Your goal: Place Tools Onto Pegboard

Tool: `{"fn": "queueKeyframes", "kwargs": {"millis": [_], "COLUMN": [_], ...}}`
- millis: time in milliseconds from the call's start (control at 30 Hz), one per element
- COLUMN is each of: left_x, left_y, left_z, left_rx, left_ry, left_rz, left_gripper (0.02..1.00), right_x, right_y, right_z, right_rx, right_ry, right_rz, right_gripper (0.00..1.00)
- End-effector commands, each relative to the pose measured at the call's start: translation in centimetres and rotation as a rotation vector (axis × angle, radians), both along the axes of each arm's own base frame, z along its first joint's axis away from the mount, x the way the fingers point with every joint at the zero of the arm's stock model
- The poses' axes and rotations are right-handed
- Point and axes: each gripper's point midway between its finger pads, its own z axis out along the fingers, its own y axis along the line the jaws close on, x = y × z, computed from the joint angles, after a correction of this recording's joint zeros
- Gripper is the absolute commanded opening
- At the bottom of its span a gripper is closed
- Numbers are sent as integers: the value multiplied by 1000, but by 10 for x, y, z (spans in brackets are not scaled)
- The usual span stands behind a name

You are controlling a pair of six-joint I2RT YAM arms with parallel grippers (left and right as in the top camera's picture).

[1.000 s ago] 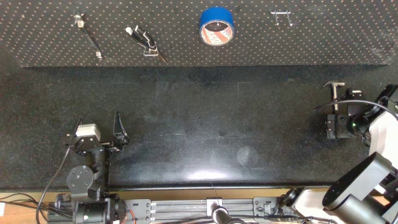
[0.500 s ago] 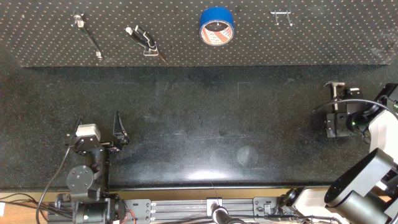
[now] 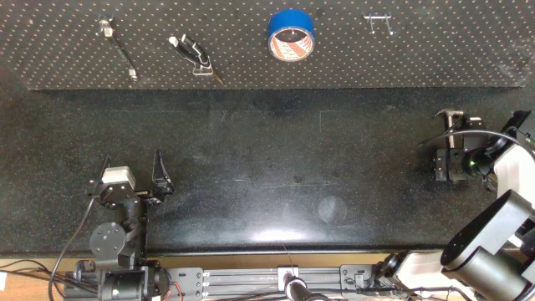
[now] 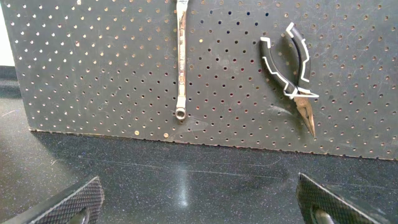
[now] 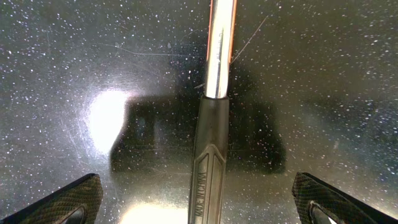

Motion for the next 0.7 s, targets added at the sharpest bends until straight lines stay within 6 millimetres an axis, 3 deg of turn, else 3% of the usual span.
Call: {"fn": "queueKeyframes", "kwargs": {"millis": [33, 700], "left_x": [-1, -1], "left_y": [2, 2], "left_z": [0, 0], "left_rx": [3, 3], "left_ry": [-1, -1], "left_rz": [15, 15], "left_gripper": [993, 996], "right_x": [0, 2], "right_y": [2, 2], "right_z": [-3, -6], "right_rx": [-4, -12], "right_ry": [1, -2], "right_rz": [37, 107], "right_gripper": [1000, 1000]}}
